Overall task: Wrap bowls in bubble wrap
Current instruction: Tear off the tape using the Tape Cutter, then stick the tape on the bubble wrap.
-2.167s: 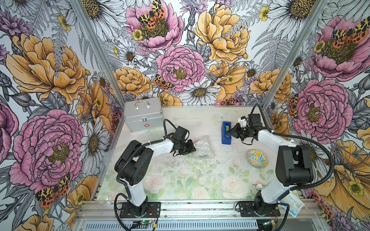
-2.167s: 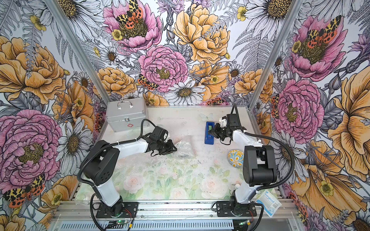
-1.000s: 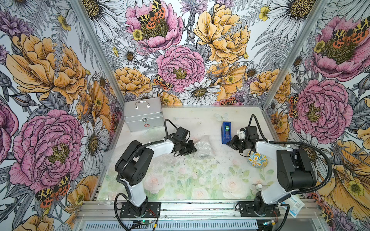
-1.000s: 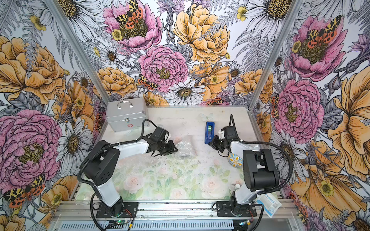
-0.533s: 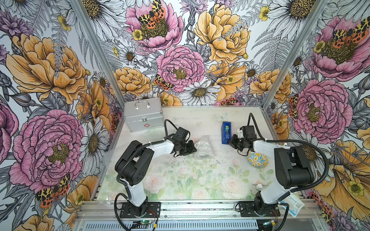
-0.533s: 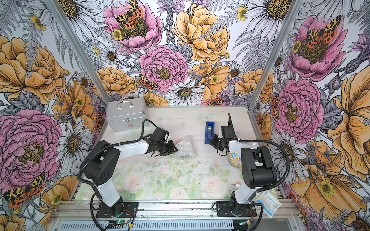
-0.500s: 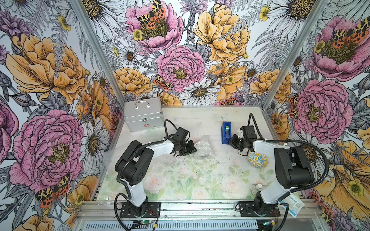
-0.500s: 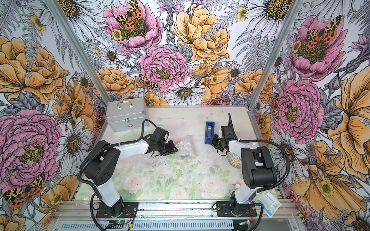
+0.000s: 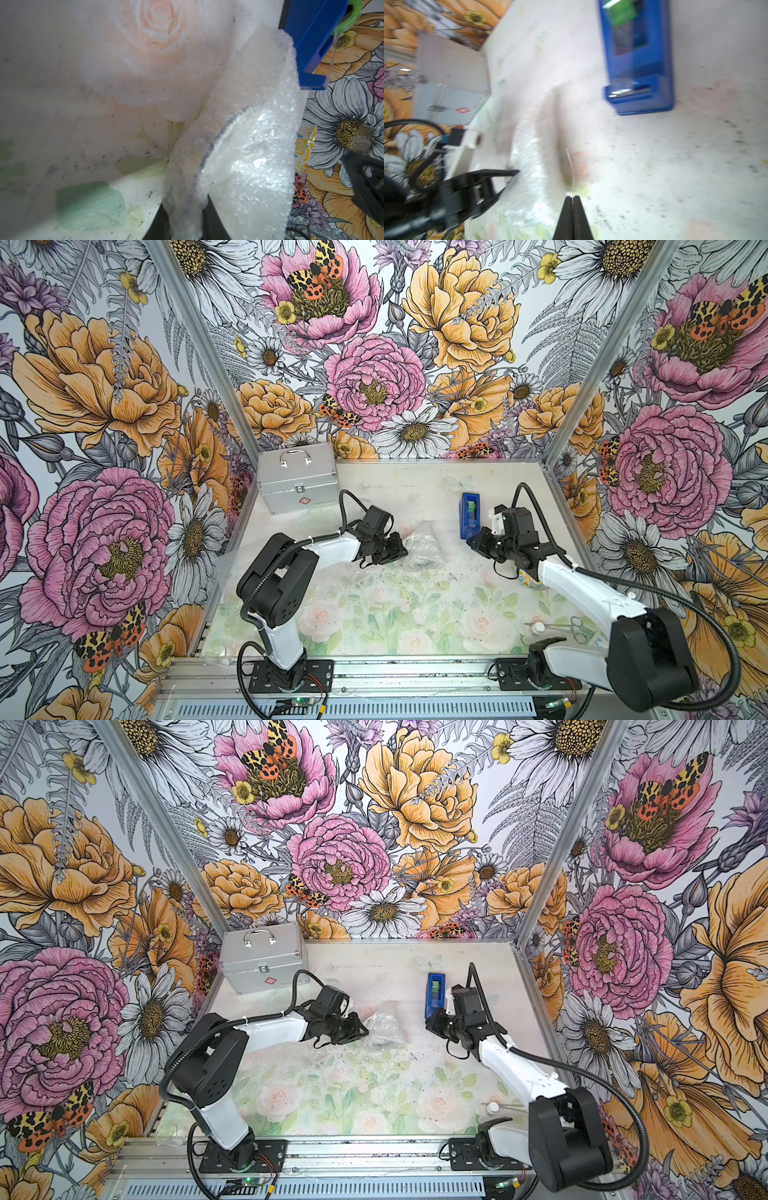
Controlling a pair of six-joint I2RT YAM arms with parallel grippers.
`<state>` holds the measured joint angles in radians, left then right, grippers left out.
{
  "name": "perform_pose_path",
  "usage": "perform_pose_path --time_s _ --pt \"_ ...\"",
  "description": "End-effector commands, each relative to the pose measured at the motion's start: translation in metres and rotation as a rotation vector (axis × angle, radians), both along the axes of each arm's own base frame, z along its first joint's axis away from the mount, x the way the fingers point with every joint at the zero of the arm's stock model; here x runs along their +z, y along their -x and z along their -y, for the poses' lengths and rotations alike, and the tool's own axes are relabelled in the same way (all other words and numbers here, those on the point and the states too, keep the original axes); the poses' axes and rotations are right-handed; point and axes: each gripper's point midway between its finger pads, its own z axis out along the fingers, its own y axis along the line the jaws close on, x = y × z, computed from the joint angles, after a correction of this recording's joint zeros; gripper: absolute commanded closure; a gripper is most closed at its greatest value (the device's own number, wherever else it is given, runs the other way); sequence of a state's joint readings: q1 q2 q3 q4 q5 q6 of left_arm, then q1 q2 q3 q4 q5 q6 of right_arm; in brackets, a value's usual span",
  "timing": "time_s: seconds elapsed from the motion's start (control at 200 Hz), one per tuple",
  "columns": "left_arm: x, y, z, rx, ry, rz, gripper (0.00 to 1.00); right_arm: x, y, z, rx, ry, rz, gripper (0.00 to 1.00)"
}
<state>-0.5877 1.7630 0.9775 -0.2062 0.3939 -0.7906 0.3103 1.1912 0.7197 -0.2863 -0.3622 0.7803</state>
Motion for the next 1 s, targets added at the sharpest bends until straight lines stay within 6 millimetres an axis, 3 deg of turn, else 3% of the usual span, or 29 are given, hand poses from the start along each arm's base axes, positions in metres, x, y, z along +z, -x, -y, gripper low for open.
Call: perform_pose_path --time_s 0.0,0.125,0.36,0.525,0.74,0.991 --pt "0.017 0.000 0.008 0.022 0.058 0.029 0.80 0.025 0.027 -0.052 0.093 -0.060 -0.011 1.00" --pt "0.018 0.000 0.011 0.053 0.068 0.029 0.81 0.036 0.037 -0.106 0.148 -0.103 -0.001 1.00" --pt "0.021 0.003 0.008 0.118 0.072 0.047 0.82 0.020 0.024 -0.151 0.116 -0.207 -0.064 1.00" --pt "0.026 0.004 0.009 0.153 0.087 0.067 0.82 0.001 0.025 -0.155 0.065 -0.213 -0.112 1.00" --pt "0.029 0.005 0.008 0.173 0.093 0.081 0.83 -0.037 0.032 -0.145 -0.014 -0.186 -0.213 1.00" --pt "0.031 0.006 0.010 0.176 0.103 0.090 0.83 -0.066 0.038 -0.140 -0.032 -0.142 -0.294 1.00"
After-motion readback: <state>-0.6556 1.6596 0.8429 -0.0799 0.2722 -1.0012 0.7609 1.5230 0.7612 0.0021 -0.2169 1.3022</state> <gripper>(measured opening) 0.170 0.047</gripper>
